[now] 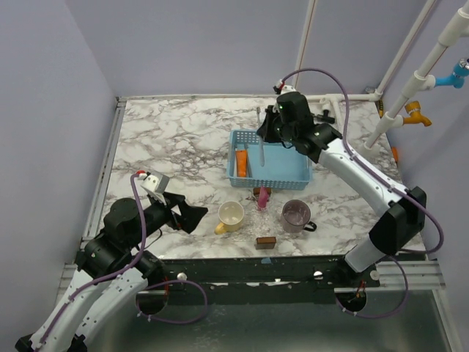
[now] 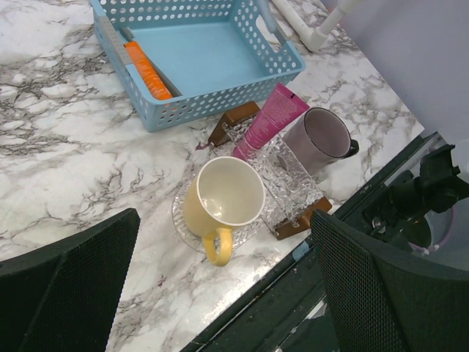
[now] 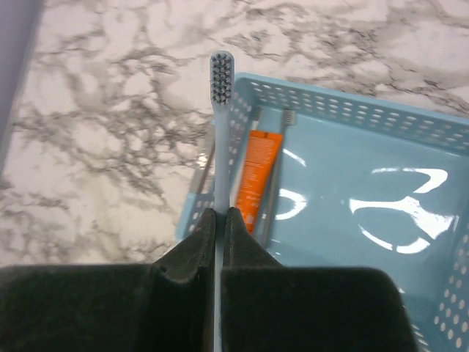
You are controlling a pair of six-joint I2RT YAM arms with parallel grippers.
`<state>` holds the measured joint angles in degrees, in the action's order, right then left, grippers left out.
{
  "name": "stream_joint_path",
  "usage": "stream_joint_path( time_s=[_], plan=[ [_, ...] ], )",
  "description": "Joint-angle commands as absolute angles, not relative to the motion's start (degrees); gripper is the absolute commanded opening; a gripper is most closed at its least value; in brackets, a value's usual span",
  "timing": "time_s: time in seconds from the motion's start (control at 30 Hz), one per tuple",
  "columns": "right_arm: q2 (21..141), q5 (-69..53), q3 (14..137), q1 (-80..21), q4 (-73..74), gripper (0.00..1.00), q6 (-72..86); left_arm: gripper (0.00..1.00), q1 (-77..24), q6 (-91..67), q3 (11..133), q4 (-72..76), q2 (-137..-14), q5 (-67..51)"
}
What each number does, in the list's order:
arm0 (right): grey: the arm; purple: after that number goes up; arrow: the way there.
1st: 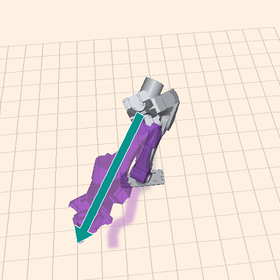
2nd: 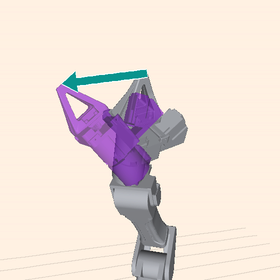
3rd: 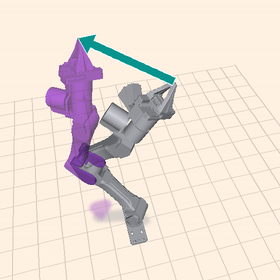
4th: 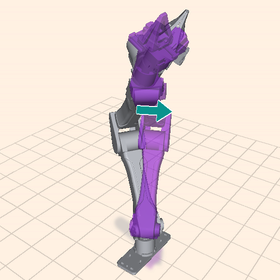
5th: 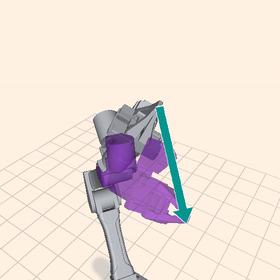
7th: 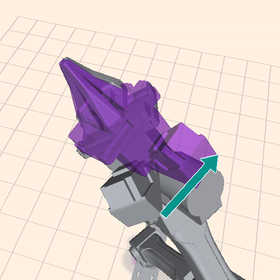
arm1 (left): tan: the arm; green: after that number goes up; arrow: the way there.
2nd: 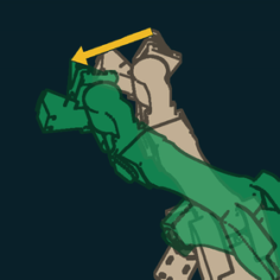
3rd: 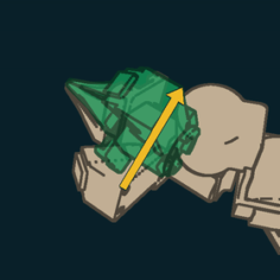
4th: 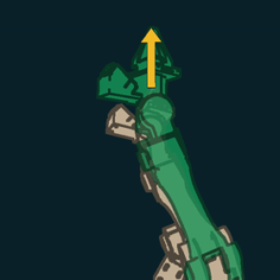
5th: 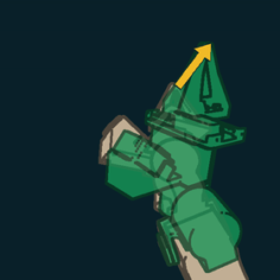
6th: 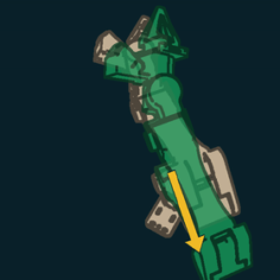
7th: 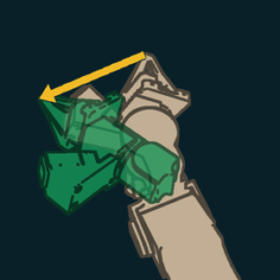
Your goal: Prepare toiletry sets of a toothbrush and toothpaste on the tray
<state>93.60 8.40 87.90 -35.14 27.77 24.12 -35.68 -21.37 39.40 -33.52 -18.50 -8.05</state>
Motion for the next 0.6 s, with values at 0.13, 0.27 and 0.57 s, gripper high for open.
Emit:
stream_joint_path(
  time_s=[0.13, 0.27, 0.57],
  plan=[
    [80.6, -10.8, 80.2, -37.4, 14.3, 0.01, 28.4, 0.99, -35.5, -23.8, 43.9, -30.7, -20.7, -14.1],
    [76.8, -16.2, 77.1, -39.8, 8.7, 0.01, 31.2, 0.99, -35.5, -26.9, 46.1, -27.7, -22.1, -18.3],
    [71.3, -21.7, 71.8, -48.7, -5.6, 0.01, 40.5, 0.99, -35.5, -35.4, 46.5, -17.8, -24.3, -26.7]
  ],
)
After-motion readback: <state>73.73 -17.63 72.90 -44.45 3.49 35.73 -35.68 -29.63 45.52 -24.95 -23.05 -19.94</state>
